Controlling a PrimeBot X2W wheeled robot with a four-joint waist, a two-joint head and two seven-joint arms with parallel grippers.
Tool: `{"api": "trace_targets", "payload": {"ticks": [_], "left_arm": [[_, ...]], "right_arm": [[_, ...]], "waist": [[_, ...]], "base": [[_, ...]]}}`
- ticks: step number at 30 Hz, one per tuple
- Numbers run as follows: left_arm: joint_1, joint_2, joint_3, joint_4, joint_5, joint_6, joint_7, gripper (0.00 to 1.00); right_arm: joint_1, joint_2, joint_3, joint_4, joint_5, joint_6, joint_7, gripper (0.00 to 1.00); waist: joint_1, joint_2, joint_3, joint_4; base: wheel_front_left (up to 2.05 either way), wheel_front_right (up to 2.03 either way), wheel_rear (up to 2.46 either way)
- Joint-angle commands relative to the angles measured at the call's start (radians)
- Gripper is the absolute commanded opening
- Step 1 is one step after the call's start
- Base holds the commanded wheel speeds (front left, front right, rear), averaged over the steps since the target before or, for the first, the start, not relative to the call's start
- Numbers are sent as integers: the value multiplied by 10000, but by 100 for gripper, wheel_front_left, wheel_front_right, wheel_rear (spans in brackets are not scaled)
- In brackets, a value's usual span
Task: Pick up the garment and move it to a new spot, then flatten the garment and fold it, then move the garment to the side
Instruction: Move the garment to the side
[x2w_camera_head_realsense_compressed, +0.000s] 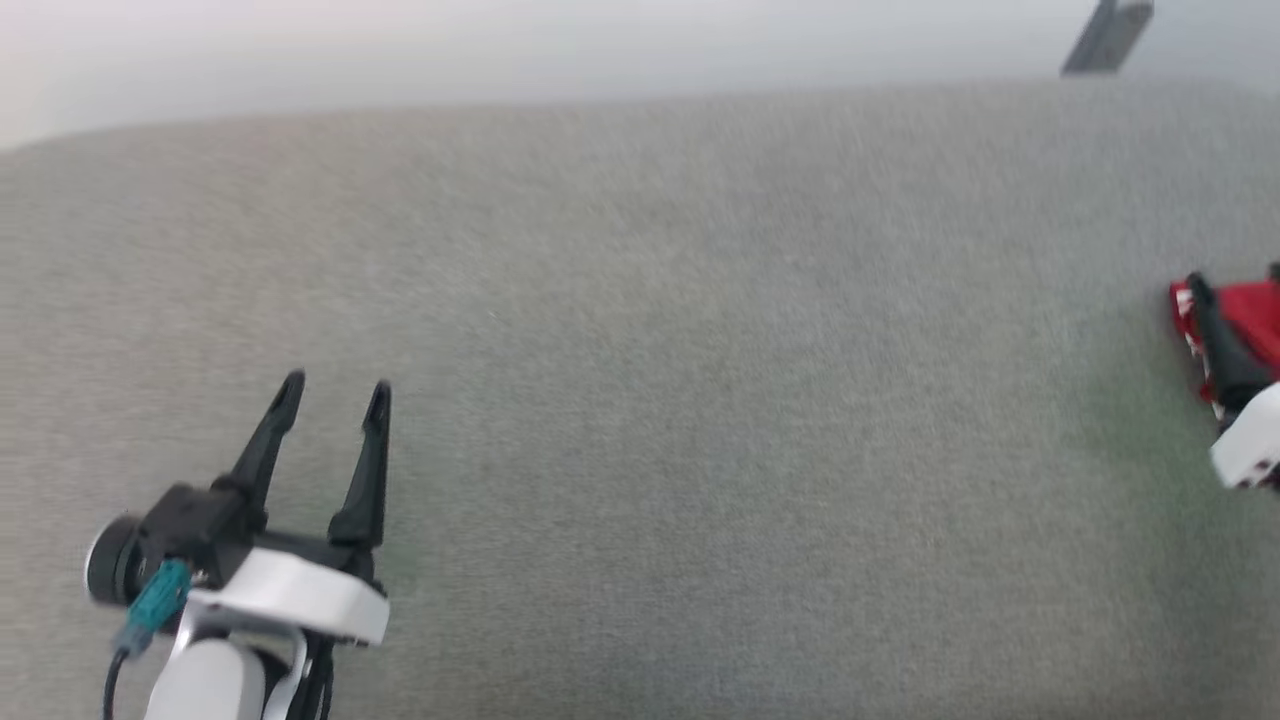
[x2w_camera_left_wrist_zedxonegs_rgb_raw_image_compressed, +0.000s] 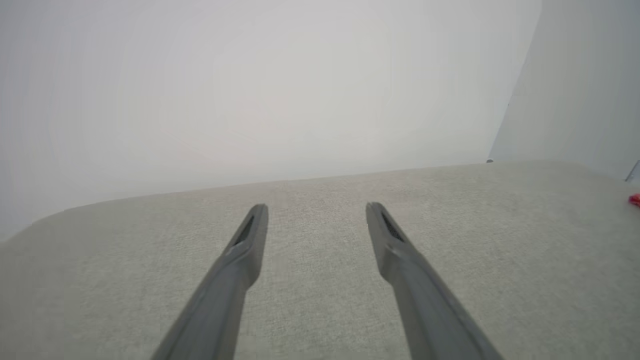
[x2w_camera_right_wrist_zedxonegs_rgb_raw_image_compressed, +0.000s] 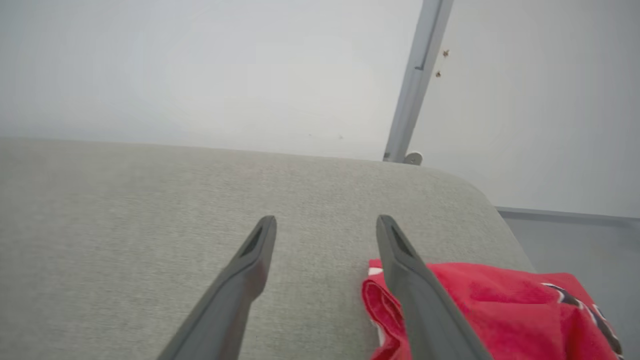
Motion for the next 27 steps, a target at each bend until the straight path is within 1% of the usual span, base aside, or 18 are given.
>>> {"api": "trace_targets", "payload": {"ticks": [1, 7, 13, 20, 27], "left_arm": [[153, -17, 56, 33, -53, 30, -52, 100], [994, -154, 487, 12, -31, 29, -52, 100], [2024, -354, 921, -360, -178, 29, -52, 100], [2722, -440, 1167, -754, -177, 29, -52, 100], [3218, -630, 1313, -1184, -42, 29, -52, 100]], "right_arm": [[182, 98, 16, -47, 59, -6, -92, 100], [1191, 555, -283, -694, -129, -6, -312, 100], [2351, 910, -741, -1641, -299, -4, -388, 100], [3574, 1244, -1578, -3061, -690, -4, -380, 100], [4622, 1642, -2463, -4272, -1134, -4, -41, 100]], "waist": [[0, -1, -448, 318], [0, -1, -1029, 423], [0, -1, -1583, 414], [0, -1, -1732, 455], [0, -1, -1834, 533]], "base": [[0, 0, 0], [0, 0, 0], [0, 0, 0], [0, 0, 0], [0, 0, 0]]}}
